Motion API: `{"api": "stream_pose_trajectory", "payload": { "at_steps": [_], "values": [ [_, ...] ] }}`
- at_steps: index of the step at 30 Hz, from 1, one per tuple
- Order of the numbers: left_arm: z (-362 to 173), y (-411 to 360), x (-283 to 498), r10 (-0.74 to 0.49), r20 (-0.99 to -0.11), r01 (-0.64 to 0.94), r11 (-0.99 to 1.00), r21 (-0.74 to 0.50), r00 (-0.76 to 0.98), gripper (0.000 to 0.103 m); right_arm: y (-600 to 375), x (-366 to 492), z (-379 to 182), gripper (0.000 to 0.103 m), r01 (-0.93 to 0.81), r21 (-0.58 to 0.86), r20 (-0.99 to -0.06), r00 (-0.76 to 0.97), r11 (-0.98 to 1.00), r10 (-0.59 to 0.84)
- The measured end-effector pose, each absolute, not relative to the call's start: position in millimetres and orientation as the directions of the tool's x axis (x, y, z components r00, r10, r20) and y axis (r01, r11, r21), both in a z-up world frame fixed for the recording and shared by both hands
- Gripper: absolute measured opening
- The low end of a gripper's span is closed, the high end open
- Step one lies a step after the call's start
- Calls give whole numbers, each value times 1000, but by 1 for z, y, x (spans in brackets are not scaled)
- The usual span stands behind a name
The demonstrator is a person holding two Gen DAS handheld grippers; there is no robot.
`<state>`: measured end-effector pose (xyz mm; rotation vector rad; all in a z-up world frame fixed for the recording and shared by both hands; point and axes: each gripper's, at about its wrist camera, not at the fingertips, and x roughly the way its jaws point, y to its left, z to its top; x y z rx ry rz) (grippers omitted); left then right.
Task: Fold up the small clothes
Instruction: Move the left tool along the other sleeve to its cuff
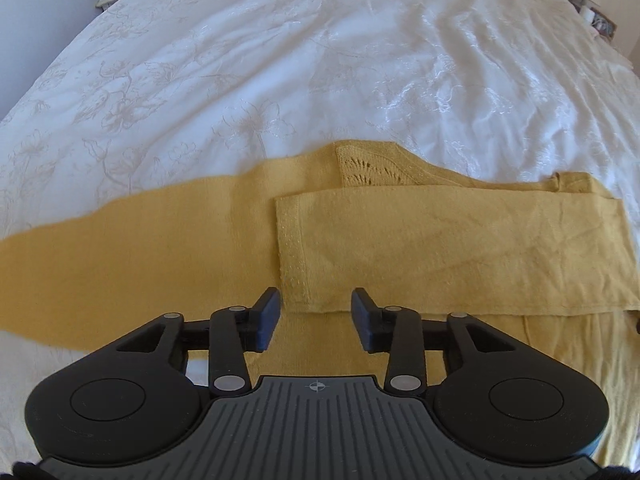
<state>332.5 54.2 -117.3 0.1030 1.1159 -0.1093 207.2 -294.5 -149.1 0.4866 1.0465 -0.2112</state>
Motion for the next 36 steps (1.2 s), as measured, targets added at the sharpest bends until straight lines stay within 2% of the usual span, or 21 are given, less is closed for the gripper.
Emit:
{"api": "stream_pose_trajectory", "payload": {
  "at_steps": [1,3,9,12,16,18,20,27,36],
  "values": [
    [-117,52,327,-44,-902,143,990,20,430,60,-293,204,-147,73,381,278,-867,494,881,60],
    [-116,48,315,-60,-903,152,988,6,425,74,-289,198,-143,73,353,266,-865,497,897,61],
    [-112,30,279,-82,-907,182,983,-7,412,85,-274,179,-131,78,256,243,-862,500,936,87],
    [-110,23,262,-78,-908,170,985,-7,412,95,-269,171,-126,86,217,251,-858,500,943,113],
    [-106,19,238,-67,-910,140,990,-11,409,96,-264,162,-120,100,173,272,-855,495,947,155],
    [-104,17,229,-57,-909,122,992,-7,413,98,-262,157,-117,102,147,284,-852,493,948,179],
    [-101,16,217,-44,-908,98,995,-3,417,103,-261,154,-115,102,114,296,-849,486,948,207],
    [-87,20,186,10,-899,-5,1000,9,437,103,-257,145,-109,102,-12,294,-835,484,956,263],
    [-74,34,159,63,-892,-122,993,9,447,103,-261,141,-104,102,-43,304,-829,481,952,286]
  ]
}}
